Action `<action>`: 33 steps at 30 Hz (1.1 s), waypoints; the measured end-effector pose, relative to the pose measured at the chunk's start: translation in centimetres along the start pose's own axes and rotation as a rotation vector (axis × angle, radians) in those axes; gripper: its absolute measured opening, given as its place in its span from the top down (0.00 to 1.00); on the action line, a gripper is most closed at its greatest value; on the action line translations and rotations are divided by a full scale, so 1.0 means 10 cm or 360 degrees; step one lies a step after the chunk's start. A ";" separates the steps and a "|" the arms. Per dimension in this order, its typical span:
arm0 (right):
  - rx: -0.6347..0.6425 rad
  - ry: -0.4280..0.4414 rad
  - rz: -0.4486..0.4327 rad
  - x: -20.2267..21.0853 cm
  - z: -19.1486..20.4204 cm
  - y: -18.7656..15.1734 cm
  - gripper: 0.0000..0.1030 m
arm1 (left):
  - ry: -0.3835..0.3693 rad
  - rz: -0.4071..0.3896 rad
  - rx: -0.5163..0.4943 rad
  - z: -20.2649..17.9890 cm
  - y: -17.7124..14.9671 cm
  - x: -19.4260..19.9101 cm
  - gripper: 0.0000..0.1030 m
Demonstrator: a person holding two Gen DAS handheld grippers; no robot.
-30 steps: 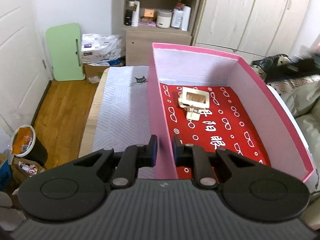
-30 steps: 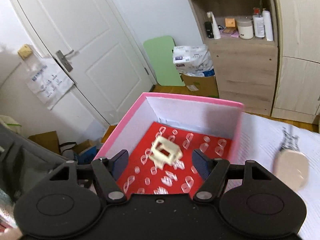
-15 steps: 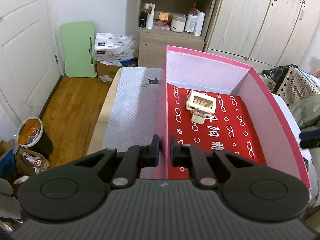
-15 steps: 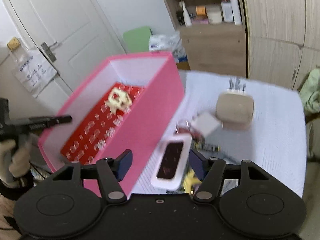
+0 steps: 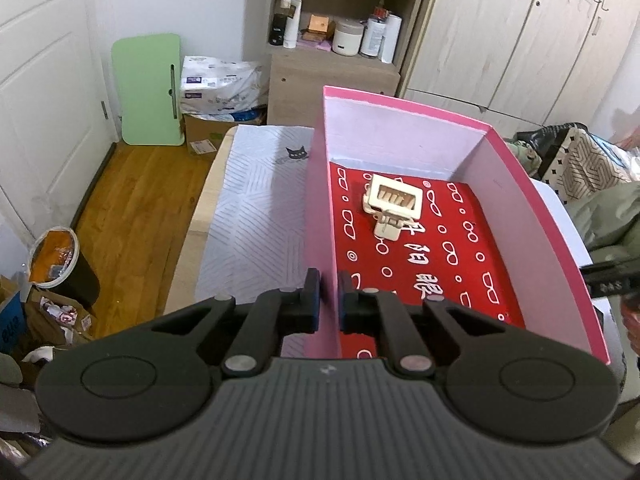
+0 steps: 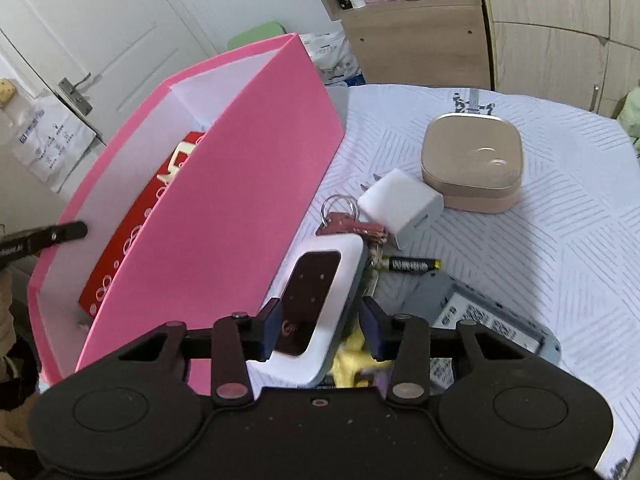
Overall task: Organize rigid objects
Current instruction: 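Move the right gripper back and grasp the white wifi router, then carry the white router into the box beside the stand and release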
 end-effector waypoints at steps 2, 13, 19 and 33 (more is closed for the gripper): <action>-0.0004 0.0044 -0.0008 -0.04 -0.01 0.02 0.68 | -0.0002 0.0009 -0.0015 -0.01 -0.01 0.00 0.92; -0.0008 0.0134 -0.0073 0.16 0.05 0.14 0.85 | -0.0002 0.0026 -0.0025 0.00 0.01 -0.01 0.91; 0.0030 0.0098 -0.0007 0.09 0.09 0.14 0.83 | 0.0013 0.0008 -0.0060 -0.02 0.00 0.00 0.92; -0.0026 -0.0013 -0.0222 0.61 0.10 0.34 0.87 | 0.0033 0.0054 -0.0123 -0.05 0.01 0.02 0.92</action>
Point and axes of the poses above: each gripper's, at about its wrist camera, not at the fingertips, and x roughly against the way its jaws point, z to its left, y to its top, the point moved 6 cm from there along -x, roughly the way its jaws point, and after that the axes turned 10 degrees about x, right-handed, at the moved point
